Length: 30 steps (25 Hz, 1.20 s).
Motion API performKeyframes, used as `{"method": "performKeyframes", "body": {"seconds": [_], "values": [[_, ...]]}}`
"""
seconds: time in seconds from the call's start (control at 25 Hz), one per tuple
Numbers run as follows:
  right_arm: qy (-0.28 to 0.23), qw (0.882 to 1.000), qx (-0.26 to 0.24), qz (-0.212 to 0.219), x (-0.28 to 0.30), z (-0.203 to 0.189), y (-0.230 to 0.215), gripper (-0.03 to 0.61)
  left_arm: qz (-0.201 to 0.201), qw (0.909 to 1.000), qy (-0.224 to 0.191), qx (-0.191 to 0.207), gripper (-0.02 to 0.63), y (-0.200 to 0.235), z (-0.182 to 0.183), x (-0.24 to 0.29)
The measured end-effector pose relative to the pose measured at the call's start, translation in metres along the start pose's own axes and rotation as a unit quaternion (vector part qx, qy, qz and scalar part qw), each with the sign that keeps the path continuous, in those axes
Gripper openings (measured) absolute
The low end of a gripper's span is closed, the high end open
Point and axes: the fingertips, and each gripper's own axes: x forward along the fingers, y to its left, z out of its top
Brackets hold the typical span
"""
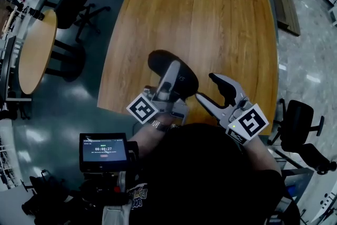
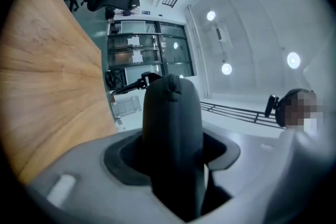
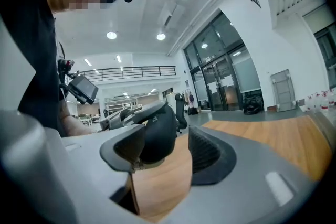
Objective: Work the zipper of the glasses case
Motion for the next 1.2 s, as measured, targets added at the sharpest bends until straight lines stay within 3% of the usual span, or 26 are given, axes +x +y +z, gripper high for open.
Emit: {"method": "performKeyframes", "body": {"seconds": [0.2, 0.32, 0.4, 0.56, 0.84, 1.0, 1.08, 1.2], "values": [[0.037, 0.998, -0.032, 0.028, 0.018, -0.012, 0.018, 0.282, -0.008, 0.9938, 0.057, 0.095, 0.256, -0.016, -0.022, 0.007], [0.044, 0.999, -0.019, 0.024, 0.021, -0.019, 0.018, 0.285, -0.003, 0.9891, 0.065, 0.132, 0.259, -0.021, -0.026, 0.007], [0.047, 0.998, 0.003, 0.03, 0.022, -0.023, 0.018, 0.286, -0.003, 0.9874, 0.071, 0.141, 0.262, -0.02, -0.029, 0.006], [0.052, 0.995, 0.069, 0.055, 0.023, -0.029, 0.018, 0.299, -0.022, 0.9792, 0.128, 0.156, 0.263, -0.021, -0.053, 0.002], [0.061, 0.993, 0.082, 0.059, 0.022, -0.04, 0.021, 0.281, -0.021, 0.9729, 0.168, 0.157, 0.264, -0.013, -0.058, -0.006], [0.049, 0.991, 0.117, 0.045, 0.001, -0.043, 0.004, 0.272, -0.001, 0.9721, 0.161, 0.171, 0.327, 0.003, -0.04, -0.015], [0.052, 0.989, 0.137, 0.028, -0.008, -0.05, -0.01, 0.27, 0.009, 0.9741, 0.147, 0.171, 0.282, 0.012, -0.025, -0.022], [0.055, 0.984, 0.167, -0.013, -0.021, -0.067, -0.042, 0.268, 0.037, 0.9764, 0.128, 0.17, 0.276, 0.027, -0.002, -0.034]]}}
